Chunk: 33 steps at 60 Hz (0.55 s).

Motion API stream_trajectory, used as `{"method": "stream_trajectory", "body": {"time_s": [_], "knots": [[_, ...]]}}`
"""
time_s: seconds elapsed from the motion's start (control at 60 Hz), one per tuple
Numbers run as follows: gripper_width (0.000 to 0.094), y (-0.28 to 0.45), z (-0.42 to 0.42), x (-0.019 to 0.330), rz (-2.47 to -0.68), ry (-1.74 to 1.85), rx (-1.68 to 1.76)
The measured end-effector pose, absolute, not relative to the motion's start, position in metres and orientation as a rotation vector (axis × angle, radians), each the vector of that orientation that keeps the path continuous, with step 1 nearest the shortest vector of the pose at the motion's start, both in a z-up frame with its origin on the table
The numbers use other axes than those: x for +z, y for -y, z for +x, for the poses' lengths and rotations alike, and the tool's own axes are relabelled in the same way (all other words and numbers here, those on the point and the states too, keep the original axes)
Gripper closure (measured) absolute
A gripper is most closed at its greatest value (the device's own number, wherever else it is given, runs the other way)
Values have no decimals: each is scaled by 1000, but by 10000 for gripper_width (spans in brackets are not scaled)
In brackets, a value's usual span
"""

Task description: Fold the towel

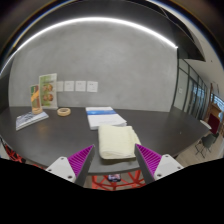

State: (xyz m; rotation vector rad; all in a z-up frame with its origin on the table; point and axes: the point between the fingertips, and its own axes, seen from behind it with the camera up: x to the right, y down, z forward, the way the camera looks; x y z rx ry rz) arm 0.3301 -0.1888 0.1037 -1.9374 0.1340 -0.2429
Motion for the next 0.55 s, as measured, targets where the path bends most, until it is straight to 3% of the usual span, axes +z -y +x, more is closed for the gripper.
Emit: {"method": "stream_trajectory", "body": {"time_s": [0.283,0.55], "knots": [[107,280,103,119,-1914,99,-86],[103,321,32,128,-1907,222,-82]]}}
